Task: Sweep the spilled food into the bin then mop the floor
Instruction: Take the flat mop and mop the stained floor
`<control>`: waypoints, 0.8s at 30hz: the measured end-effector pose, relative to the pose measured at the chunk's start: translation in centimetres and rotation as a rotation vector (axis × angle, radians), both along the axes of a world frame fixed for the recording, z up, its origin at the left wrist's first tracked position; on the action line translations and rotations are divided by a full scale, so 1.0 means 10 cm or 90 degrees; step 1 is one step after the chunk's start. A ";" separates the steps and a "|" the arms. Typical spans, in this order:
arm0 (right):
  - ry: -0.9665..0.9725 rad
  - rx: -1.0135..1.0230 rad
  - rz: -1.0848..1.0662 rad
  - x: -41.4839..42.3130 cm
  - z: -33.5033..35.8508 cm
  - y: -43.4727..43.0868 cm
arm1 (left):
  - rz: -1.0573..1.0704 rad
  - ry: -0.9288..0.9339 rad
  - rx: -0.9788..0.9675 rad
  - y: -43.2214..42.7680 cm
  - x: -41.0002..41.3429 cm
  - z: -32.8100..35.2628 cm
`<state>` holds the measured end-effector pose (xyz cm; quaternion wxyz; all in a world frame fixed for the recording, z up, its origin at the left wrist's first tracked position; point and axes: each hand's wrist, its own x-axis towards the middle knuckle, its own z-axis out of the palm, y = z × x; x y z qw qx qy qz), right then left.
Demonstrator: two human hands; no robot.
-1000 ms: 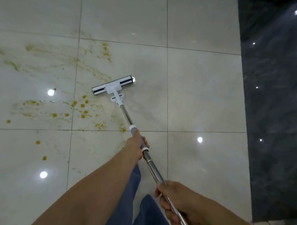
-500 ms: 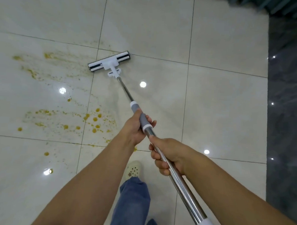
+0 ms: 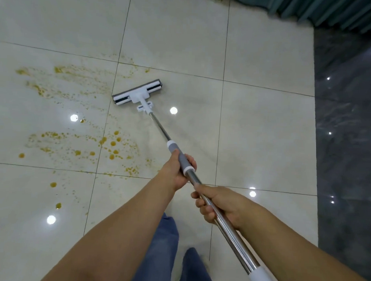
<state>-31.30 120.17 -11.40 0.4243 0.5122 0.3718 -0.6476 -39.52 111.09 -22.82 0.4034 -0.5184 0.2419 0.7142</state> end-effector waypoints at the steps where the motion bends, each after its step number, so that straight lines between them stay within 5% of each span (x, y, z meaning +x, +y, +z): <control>1: -0.003 0.010 0.014 0.16 0.06 0.04 | -0.023 0.005 -0.013 0.03 0.16 0.03; 13: -0.021 0.104 0.170 1.91 0.42 0.22 | -0.101 -0.025 -0.049 0.33 1.92 0.43; 24: 0.002 0.129 0.148 0.67 0.07 -0.28 | -0.159 0.036 -0.125 0.00 0.64 0.11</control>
